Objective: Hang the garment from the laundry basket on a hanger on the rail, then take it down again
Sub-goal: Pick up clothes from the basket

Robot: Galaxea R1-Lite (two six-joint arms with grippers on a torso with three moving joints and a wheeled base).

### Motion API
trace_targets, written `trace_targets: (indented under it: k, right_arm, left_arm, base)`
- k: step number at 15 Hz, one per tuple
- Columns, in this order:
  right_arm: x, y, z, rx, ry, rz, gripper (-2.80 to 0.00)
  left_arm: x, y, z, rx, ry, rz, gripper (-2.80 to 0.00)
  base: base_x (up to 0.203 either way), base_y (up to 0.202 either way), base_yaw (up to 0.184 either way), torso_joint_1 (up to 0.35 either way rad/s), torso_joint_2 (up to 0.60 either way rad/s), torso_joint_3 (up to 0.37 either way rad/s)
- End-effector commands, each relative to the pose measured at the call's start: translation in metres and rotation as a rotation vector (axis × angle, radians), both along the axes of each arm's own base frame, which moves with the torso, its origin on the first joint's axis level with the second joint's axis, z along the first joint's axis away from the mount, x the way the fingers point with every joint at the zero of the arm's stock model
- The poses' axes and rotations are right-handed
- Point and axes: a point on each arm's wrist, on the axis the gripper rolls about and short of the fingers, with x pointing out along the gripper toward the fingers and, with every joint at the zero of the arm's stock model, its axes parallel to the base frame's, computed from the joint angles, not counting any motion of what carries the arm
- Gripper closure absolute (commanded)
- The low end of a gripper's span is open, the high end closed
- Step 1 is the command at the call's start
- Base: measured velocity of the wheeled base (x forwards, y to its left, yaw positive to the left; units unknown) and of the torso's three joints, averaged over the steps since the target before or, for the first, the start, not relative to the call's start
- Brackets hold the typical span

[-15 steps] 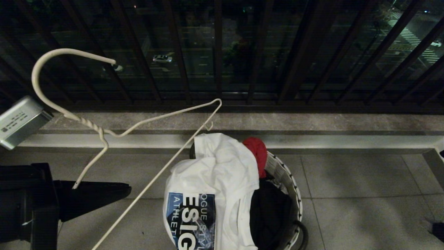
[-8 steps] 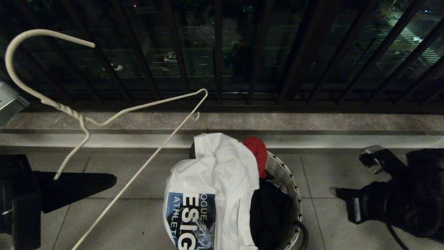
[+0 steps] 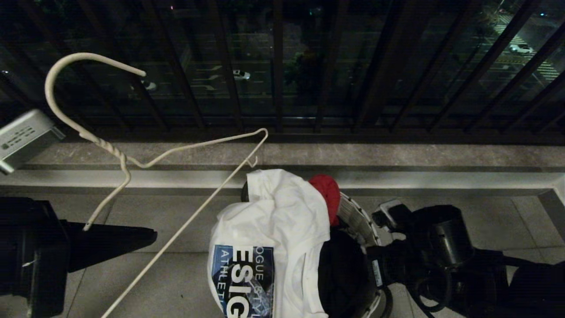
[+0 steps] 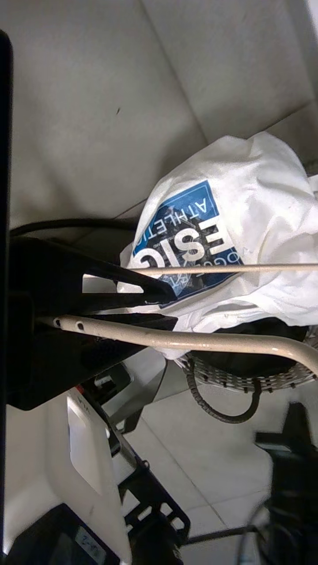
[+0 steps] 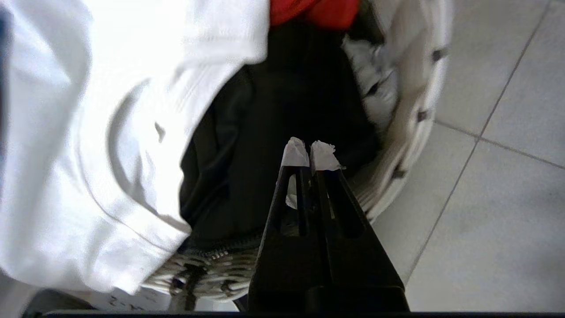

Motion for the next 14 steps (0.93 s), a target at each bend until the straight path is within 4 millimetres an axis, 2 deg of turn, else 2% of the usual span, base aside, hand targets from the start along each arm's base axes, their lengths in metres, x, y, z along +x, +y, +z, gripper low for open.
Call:
trace_targets:
  k: [1, 2, 3, 5, 9, 14]
  right_arm:
    - [0.004, 0.005, -0.011, -0.038, 0.020, 0.013, 0.00]
    - [0.004, 0.006, -0.010, -0.048, 0.012, 0.024, 0.00]
    - [0.009, 0.010, -0.013, -0.079, 0.008, 0.045, -2.80]
    - [0.020, 0.020, -0.024, -0.160, 0.005, 0.098, -2.80]
    - [0.044, 0.038, -0.022, -0.258, -0.106, 0.158, -2.80]
    - [0.059, 0.049, -0.047, -0.323, -0.132, 0.113, -2.80]
  left_arm:
    - [0.003, -0.004, -0.002, 0.006, 0.019, -0.018, 0.00]
    - [0.004, -0.007, -0.003, 0.006, 0.029, -0.032, 0.00]
    - [0.005, -0.008, -0.003, 0.002, 0.037, -0.027, 0.00]
    - [0.006, -0.010, -0.004, 0.006, 0.042, -0.031, 0.00]
    - [0.005, -0.010, -0.003, 0.005, 0.039, -0.034, 0.00]
    - [0.006, -0.013, -0.004, 0.011, 0.046, -0.051, 0.00]
  base:
    - [0.000, 0.000, 0.000, 0.000, 0.00, 0.000]
    - [0.000, 0.000, 0.000, 0.000, 0.00, 0.000]
    - [0.000, 0.000, 0.000, 0.000, 0.00, 0.000]
    - [0.000, 0.000, 0.000, 0.000, 0.00, 0.000]
    - [0.000, 0.000, 0.000, 0.000, 0.00, 0.000]
    - [0.000, 0.000, 0.000, 0.000, 0.00, 0.000]
